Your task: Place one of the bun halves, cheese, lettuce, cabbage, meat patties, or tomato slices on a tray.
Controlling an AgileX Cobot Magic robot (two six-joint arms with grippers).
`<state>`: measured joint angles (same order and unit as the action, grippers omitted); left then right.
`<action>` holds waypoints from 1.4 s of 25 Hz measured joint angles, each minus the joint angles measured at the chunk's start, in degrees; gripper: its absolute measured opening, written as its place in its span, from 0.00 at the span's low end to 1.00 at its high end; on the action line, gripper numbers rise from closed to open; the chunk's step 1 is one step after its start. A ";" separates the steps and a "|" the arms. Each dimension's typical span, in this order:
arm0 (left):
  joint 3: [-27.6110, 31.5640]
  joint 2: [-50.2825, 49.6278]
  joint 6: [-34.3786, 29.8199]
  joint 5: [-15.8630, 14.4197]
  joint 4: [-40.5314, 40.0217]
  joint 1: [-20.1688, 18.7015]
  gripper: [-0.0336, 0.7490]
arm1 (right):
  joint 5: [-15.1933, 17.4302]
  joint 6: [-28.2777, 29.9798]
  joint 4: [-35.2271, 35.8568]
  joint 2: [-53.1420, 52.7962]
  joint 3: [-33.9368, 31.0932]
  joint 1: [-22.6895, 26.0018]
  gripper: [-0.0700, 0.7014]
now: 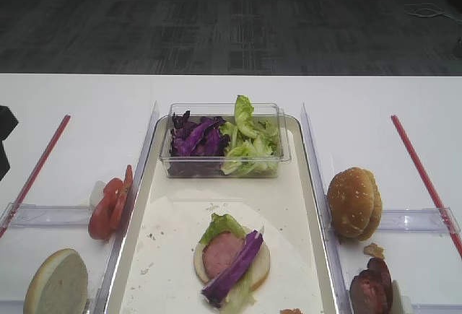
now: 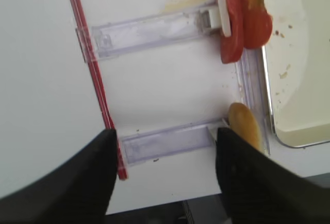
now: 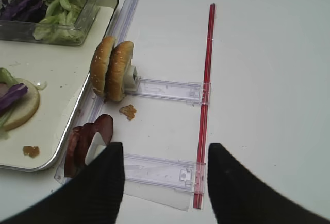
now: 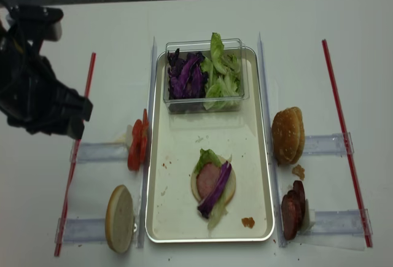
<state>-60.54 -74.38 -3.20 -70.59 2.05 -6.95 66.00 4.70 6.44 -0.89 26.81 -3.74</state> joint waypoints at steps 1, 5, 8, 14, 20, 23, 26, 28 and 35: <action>1.29 1.17 0.07 0.00 0.00 0.00 0.55 | 0.00 0.00 0.00 0.00 0.00 0.00 0.60; 5.65 5.49 0.81 0.00 0.00 0.09 0.55 | 0.00 0.00 0.00 0.00 0.00 0.00 0.60; 7.86 8.20 1.02 0.00 0.00 0.09 0.55 | 0.00 0.00 0.00 0.00 0.00 0.00 0.60; 11.25 13.48 1.24 0.00 0.00 0.09 0.55 | 0.00 0.00 0.00 0.00 0.00 0.00 0.60; 14.47 18.89 1.24 -0.11 0.00 0.09 0.55 | 0.00 0.00 0.00 0.00 0.00 0.00 0.60; 16.62 21.54 1.24 -0.11 0.00 0.09 0.55 | 0.00 0.00 0.00 0.00 0.00 0.00 0.60; 19.17 24.56 1.24 -0.11 0.00 0.09 0.56 | 0.00 0.00 0.00 0.00 0.00 0.00 0.60; 20.64 26.42 1.24 -0.22 0.00 0.09 0.55 | 0.00 0.00 0.00 0.00 0.00 0.00 0.60; 25.34 32.51 1.26 -0.34 0.09 0.09 0.55 | 0.00 0.00 0.00 0.00 0.00 0.00 0.60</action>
<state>-35.20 -41.87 -1.94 -70.93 2.15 -6.86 66.00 4.70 6.44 -0.89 26.81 -3.74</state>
